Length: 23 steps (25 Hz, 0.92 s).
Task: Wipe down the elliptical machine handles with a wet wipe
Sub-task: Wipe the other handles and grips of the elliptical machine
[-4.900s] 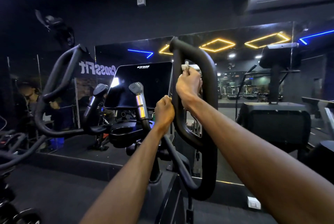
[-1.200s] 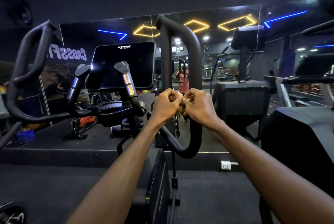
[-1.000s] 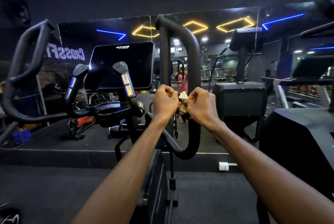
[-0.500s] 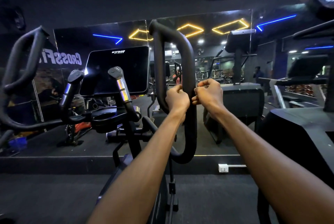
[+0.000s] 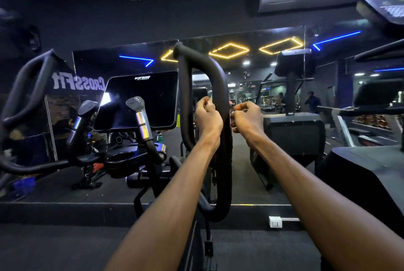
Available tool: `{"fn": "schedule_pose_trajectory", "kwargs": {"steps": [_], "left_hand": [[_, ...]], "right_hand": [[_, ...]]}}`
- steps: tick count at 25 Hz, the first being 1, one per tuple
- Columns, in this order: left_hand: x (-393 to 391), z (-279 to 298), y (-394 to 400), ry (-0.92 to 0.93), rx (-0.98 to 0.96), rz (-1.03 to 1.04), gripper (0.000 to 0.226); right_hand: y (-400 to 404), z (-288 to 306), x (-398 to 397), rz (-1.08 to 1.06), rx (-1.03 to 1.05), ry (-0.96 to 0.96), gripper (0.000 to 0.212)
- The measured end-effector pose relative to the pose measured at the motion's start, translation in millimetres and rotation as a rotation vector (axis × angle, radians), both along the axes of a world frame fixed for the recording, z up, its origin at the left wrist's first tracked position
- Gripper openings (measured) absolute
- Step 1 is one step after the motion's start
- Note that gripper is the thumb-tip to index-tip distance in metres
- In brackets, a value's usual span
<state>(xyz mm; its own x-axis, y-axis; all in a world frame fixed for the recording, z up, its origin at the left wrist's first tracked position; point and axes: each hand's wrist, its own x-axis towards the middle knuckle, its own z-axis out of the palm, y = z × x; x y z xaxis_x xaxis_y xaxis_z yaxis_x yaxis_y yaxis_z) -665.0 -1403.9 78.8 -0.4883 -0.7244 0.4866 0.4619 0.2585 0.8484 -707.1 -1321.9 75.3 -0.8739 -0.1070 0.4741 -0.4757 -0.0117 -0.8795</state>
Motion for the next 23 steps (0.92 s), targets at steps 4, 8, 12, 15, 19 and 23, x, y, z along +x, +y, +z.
{"fn": "schedule_pose_trajectory", "kwargs": {"steps": [4,8,12,15,19,23], "left_hand": [[16,-21,24,-0.215,-0.163,0.105,0.044],[2,0,20,-0.139,-0.12,0.133,0.052],[-15,34,13,-0.101,-0.23,0.2,0.049],[-1,2,18,-0.175,-0.312,0.186,0.044],[3,20,14,-0.132,-0.382,0.303,0.042],[-15,80,-6,-0.155,-0.32,0.331,0.048]], "right_hand": [[-9,9,-18,0.037,-0.03,0.016,0.021],[-12,24,-16,0.054,-0.011,0.047,0.012],[-15,39,-21,0.075,-0.03,0.121,0.009],[-21,42,-30,0.188,-0.074,0.157,0.02],[-37,42,-31,0.274,-0.112,0.155,0.037],[-49,34,-29,0.182,-0.078,0.262,0.056]]}}
